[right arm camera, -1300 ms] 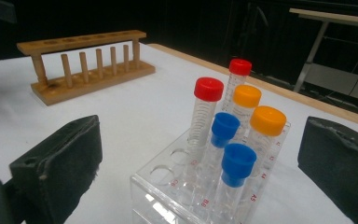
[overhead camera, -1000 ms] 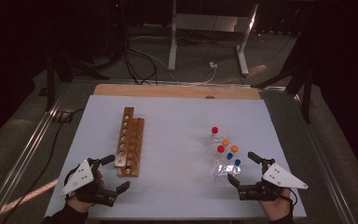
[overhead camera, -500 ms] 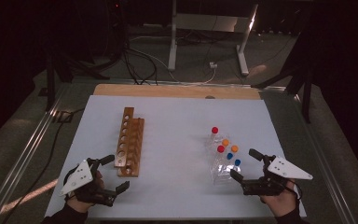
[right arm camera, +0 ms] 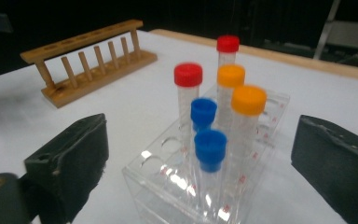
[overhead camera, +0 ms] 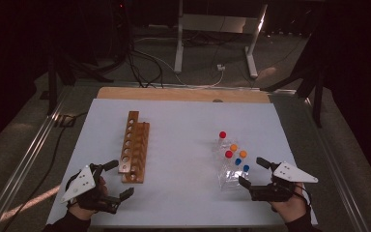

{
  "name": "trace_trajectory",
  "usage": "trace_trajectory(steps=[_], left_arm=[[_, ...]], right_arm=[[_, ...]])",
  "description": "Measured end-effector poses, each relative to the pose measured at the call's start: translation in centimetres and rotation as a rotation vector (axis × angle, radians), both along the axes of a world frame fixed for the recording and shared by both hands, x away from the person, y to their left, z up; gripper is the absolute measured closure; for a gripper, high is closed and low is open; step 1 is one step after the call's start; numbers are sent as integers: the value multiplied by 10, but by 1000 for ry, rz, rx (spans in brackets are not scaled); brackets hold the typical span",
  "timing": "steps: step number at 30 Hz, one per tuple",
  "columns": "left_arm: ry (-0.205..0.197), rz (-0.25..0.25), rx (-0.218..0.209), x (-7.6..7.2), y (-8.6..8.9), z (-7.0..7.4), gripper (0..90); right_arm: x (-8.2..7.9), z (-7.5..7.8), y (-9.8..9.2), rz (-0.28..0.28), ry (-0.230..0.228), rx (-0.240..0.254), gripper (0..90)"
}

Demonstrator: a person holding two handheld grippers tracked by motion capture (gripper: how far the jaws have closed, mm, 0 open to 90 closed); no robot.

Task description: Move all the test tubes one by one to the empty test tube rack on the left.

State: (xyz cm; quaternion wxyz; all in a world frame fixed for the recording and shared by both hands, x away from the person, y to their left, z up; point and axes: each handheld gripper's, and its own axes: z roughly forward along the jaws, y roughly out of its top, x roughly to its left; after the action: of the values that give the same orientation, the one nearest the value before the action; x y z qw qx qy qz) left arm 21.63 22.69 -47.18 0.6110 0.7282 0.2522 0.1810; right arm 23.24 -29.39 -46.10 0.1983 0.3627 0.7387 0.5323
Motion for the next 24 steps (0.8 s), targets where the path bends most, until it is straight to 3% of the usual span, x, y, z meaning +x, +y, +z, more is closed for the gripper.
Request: trace_trajectory(steps=[4, 6, 10, 13, 24], left_arm=[[-1, 0, 1, 0, 0, 0, 6], [-2, 0, 1, 0, 0, 0, 6], [-3, 0, -1, 0, 1, 0, 6], [-3, 1, -2, 0, 1, 0, 6], [-2, -1, -1, 0, 1, 0, 6]], right_arm=[[0, -3, 1, 3, 30, -17, 83], [-1, -4, 1, -6, 50, -25, 174], [-2, -4, 0, -11, 66, -36, 244], [-2, -6, 1, -13, 105, -62, 390], [1, -7, 2, -26, 161, -84, 566]])
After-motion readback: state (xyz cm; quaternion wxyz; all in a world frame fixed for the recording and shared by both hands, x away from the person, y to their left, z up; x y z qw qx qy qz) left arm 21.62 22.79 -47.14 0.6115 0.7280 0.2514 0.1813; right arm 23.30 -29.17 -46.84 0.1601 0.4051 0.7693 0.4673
